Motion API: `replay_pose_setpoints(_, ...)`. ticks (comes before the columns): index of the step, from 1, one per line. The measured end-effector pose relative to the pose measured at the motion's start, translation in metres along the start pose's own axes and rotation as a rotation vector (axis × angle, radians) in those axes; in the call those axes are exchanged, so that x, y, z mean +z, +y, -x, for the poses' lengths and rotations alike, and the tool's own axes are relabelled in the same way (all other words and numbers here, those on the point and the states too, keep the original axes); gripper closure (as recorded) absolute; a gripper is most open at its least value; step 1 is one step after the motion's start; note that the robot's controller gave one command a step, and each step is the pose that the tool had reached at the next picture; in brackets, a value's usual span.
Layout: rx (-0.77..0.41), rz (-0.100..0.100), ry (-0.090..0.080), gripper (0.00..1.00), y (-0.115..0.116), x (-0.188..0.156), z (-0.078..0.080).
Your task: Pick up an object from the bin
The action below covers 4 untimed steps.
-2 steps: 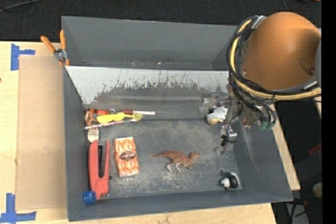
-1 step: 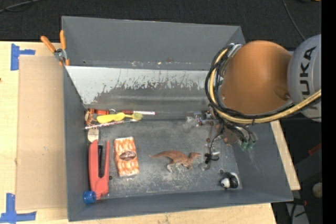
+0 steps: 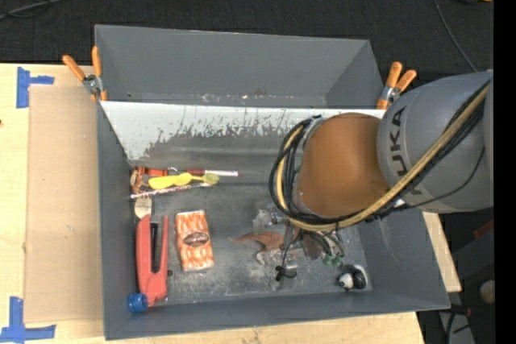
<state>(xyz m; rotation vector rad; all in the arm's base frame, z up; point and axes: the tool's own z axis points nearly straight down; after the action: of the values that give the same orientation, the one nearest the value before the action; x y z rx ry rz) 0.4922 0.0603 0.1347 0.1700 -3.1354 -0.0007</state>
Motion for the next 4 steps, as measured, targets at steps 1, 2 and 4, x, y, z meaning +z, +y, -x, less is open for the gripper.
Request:
replay_pose_setpoints(1, -0.059, 0.001, -0.003, 0.00, 0.007, -0.017, 0.004)
replay_pose_setpoints(2, -0.091, 0.002, 0.000, 0.00, -0.031, 0.013, 0.017)
replay_pose_setpoints(4, -0.132, 0.004, -0.006, 1.00, -0.053, 0.050, 0.035)
